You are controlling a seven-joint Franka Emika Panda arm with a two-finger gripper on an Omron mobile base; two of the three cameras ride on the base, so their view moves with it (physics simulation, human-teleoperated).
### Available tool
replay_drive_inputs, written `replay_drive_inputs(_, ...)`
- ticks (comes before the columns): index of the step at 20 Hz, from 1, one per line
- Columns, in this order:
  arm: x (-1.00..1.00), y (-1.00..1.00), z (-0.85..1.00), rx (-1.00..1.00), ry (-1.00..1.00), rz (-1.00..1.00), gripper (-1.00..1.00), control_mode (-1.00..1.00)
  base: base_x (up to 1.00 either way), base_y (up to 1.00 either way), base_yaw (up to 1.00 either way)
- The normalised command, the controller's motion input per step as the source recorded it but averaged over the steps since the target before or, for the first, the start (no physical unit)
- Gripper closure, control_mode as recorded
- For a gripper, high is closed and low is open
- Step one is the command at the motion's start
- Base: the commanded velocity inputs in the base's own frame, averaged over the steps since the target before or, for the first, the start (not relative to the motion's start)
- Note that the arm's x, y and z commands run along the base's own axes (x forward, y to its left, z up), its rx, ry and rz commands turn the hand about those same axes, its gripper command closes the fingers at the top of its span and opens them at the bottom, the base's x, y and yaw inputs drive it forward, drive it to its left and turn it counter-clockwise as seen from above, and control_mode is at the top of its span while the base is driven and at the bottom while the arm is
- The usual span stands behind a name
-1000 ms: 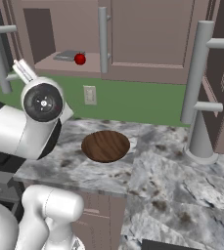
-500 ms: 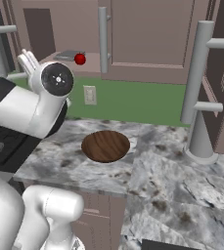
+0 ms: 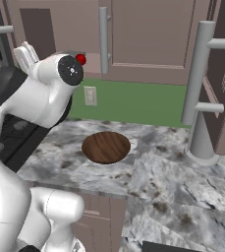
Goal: Open the cabinet. Pick the peach and apple from the cabinet and place them into the bowl. Then close the cabinet.
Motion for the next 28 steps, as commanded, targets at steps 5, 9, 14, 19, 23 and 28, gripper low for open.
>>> replay_drive_inputs(5, 0.05, 0.03, 0.00, 0.11, 0.01, 0.10, -1.00, -1.00, 0.00, 0.00, 0.00)
replay_drive_inputs(9, 0.16, 0.43, -0.20, 0.33, 0.02, 0.10, -1.00, -1.00, 0.00, 0.00, 0.00)
replay_drive_inputs(14, 0.48, 0.83, -0.39, 0.28, 0.00, 0.11, -1.00, -1.00, 0.00, 0.00, 0.00)
replay_drive_inputs(19, 0.67, 0.99, -0.53, 0.20, 0.00, 0.12, -1.00, -1.00, 0.00, 0.00, 0.00)
replay_drive_inputs(23, 0.85, 1.00, -0.62, 0.13, 0.00, 0.09, -1.00, -1.00, 0.00, 0.00, 0.00)
replay_drive_inputs(28, 1.00, 1.00, -0.76, 0.10, 0.01, 0.08, -1.00, -1.00, 0.00, 0.00, 0.00)
